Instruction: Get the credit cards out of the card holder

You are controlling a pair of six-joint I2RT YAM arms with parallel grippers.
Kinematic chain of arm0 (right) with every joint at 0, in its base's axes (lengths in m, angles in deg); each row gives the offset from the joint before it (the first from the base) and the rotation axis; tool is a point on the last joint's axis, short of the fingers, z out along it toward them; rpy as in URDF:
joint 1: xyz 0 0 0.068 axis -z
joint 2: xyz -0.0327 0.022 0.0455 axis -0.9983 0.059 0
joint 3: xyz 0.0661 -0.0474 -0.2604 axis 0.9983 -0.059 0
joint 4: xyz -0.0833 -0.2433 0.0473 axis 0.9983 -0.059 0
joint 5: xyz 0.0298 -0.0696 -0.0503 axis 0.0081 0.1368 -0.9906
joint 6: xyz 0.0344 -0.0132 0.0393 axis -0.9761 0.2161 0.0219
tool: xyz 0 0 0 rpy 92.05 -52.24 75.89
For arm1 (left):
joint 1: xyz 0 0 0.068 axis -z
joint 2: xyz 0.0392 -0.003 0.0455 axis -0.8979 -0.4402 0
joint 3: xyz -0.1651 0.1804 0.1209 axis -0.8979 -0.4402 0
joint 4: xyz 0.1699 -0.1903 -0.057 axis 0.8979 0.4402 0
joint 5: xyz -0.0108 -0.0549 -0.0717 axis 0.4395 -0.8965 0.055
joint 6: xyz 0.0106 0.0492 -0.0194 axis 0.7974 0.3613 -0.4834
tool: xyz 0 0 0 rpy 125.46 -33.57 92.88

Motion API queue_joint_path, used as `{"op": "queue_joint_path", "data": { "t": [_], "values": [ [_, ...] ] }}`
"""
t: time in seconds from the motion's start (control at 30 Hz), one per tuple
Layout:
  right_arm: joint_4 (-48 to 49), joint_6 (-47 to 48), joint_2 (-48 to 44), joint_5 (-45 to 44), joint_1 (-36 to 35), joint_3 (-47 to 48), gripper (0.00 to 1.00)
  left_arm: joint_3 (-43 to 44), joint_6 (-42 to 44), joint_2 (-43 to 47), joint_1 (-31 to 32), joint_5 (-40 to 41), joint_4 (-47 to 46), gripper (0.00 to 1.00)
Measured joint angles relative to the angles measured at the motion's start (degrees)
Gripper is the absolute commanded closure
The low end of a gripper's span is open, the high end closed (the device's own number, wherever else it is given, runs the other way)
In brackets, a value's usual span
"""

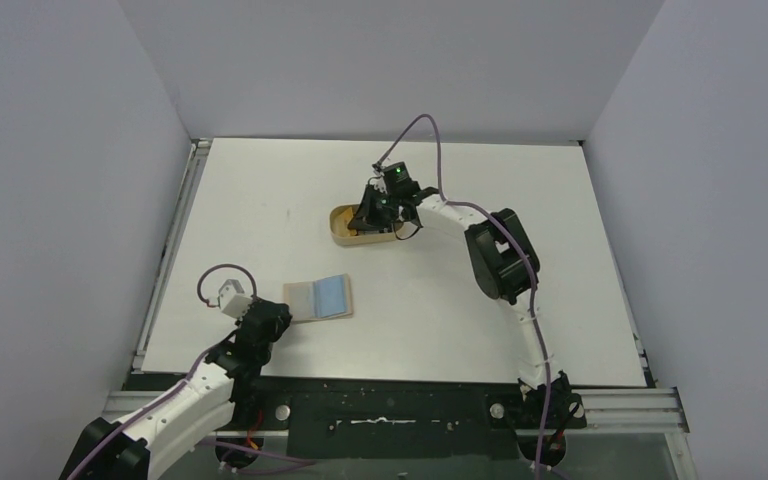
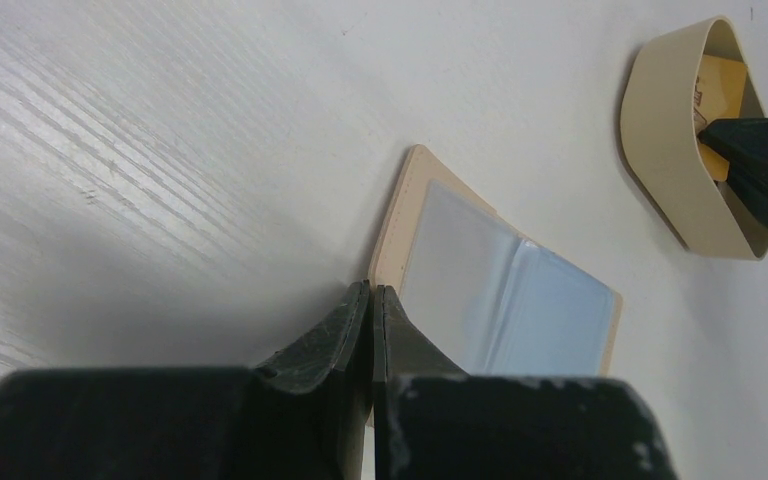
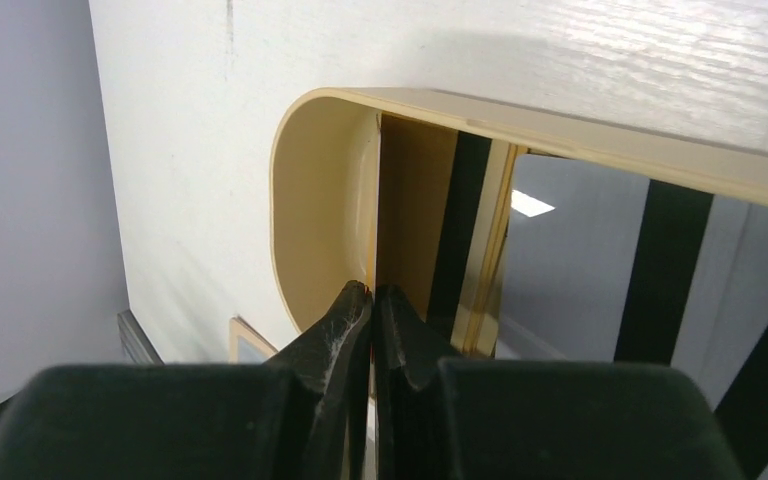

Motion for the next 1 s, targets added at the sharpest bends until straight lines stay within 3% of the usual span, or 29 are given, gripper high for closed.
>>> {"op": "queue_joint_path", "data": {
  "t": [0.07, 0.17, 0.47, 0.73, 1.0],
  "values": [
    [0.0, 0.0, 0.2, 0.0, -0.3, 0.5, 0.98, 0.0, 0.0, 0.1, 0.0, 0.0, 0.0, 1.00],
    [-0.2, 0.0, 0.2, 0.0, -0.7, 0.8, 0.78, 0.0, 0.0, 0.4, 0.0, 0.0, 0.1, 1.00],
    [-5.3, 1.4, 0.2, 0.2, -1.0, 4.1, 0.42, 0.0, 0.0, 3.1, 0.0, -0.2, 1.6, 1.00],
    [-14.6, 9.0, -0.5, -3.9, -0.6, 12.0, 0.36, 2.7, 3.0, 4.2, 0.2, -0.5, 4.9, 1.00],
    [-17.8, 14.5, -12.9, -9.8, 1.8, 3.8, 0.32, 7.9, 7.0, 4.3, 2.2, -1.0, 6.2, 1.00]
  ]
}}
